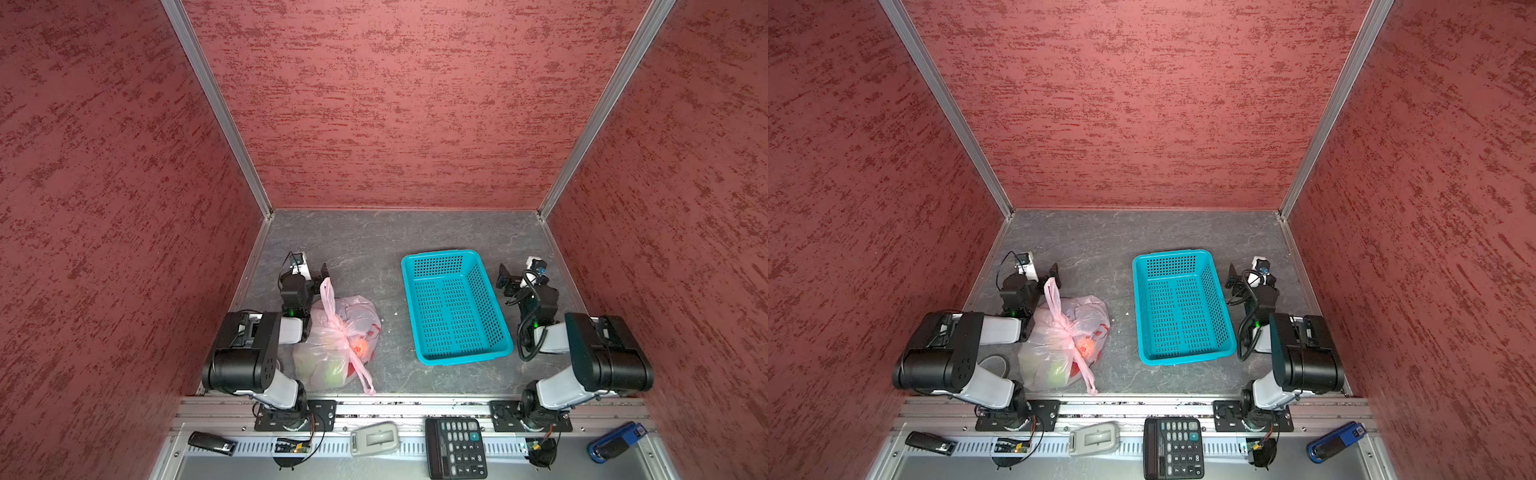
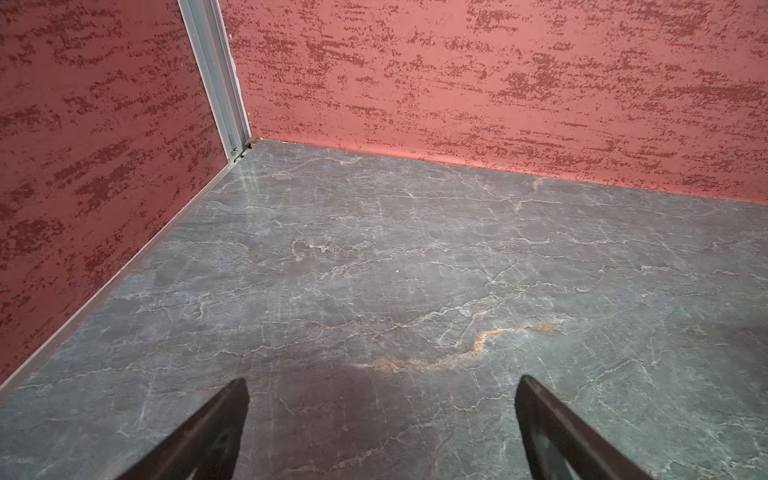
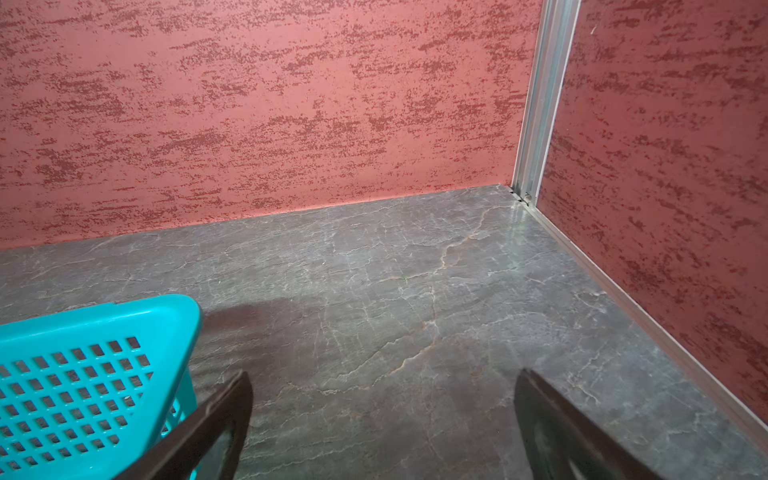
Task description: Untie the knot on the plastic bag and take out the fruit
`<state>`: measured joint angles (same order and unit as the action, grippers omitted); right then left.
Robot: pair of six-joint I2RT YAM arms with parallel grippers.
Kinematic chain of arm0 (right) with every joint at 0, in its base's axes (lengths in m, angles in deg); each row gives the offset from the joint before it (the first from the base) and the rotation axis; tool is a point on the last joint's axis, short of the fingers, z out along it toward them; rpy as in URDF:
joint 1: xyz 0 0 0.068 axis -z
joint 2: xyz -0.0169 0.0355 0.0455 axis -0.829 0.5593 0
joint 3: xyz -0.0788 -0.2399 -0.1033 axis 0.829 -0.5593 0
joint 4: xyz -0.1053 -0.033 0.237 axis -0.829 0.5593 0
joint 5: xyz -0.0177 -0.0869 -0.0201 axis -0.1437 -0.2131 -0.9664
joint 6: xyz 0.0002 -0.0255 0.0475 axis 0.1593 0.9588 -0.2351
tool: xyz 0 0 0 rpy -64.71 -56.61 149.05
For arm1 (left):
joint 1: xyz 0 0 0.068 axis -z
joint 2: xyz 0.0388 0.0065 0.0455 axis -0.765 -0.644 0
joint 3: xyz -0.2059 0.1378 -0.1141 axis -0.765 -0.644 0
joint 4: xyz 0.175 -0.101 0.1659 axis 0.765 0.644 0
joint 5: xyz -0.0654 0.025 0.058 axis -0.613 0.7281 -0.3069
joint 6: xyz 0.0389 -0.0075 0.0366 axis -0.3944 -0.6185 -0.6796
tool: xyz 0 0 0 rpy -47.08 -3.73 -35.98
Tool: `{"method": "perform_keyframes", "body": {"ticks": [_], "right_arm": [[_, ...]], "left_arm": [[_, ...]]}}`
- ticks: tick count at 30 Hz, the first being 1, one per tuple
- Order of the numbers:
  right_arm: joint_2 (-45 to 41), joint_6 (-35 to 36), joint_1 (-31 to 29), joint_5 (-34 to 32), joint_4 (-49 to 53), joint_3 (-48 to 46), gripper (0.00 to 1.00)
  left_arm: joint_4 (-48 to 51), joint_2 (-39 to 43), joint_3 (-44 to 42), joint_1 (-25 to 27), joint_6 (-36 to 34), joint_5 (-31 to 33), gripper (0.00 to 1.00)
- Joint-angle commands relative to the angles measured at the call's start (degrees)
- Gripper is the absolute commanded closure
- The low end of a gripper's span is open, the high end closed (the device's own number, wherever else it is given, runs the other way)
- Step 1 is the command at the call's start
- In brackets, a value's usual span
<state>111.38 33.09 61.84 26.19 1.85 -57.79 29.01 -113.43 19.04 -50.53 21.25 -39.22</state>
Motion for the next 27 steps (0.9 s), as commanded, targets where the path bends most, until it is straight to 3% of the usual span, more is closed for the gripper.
{"method": "perform_keyframes", "body": {"ticks": [1, 27], "right_arm": [[0.3, 0.3, 0.1, 0.4, -1.2, -0.3, 0.01], [0.3, 0.6, 0.1, 1.0, -0.4, 0.1, 0.01]], "left_arm": [[-1.3, -0.2, 0.2, 0.1, -0.7, 0.0, 0.0], [-1.3, -0.2, 0.2, 0.1, -0.6, -0.1, 0.0]]}}
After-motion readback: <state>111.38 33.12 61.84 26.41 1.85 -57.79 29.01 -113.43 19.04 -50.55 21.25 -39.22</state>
